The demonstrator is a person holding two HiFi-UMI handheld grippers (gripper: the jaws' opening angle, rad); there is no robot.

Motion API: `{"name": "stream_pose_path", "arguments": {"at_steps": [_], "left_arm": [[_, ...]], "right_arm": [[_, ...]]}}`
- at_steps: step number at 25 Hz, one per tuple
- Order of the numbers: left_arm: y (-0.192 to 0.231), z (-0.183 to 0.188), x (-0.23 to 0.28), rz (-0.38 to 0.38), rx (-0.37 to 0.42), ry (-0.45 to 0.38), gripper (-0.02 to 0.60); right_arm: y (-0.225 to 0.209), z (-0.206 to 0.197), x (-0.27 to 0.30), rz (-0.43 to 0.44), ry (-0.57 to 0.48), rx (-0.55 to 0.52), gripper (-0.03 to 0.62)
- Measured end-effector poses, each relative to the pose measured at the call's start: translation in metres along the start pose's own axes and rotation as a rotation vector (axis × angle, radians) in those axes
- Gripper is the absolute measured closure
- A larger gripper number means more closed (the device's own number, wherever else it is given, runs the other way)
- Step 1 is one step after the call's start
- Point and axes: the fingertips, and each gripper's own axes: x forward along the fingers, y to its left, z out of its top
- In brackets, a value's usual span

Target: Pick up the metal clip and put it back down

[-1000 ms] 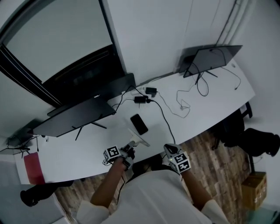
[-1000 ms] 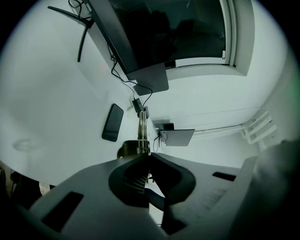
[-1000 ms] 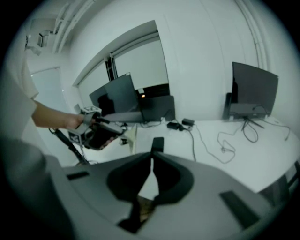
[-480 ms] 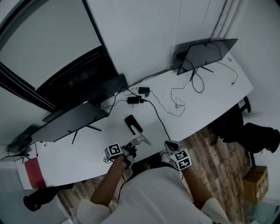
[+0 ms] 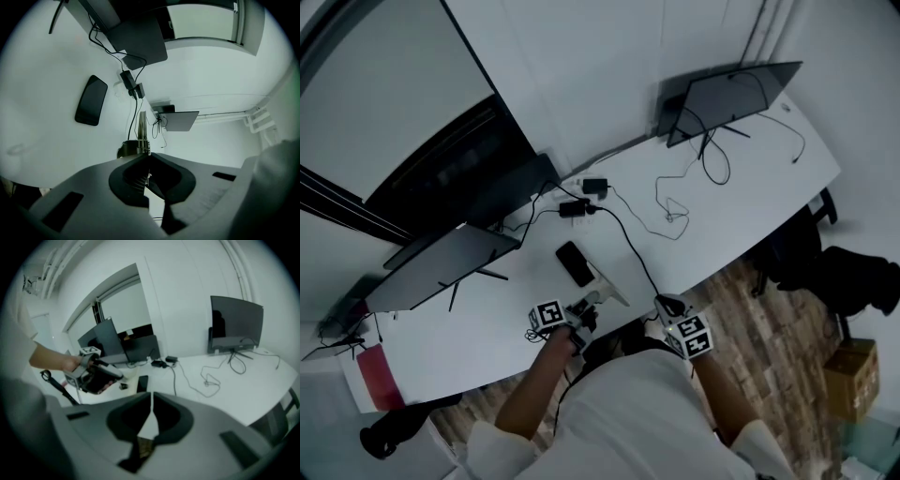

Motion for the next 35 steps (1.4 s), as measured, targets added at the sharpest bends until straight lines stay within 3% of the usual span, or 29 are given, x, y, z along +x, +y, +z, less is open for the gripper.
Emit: {"name": "stream_pose_path", "arguments": {"at_steps": [35], "left_arm": [[0.017, -0.063, 0.171, 0.075, 0.047, 0.257, 0.548]], "right_arm": [[-0.095, -0.072, -0.017, -0.081, 0.102, 0.153, 0.559]]}}
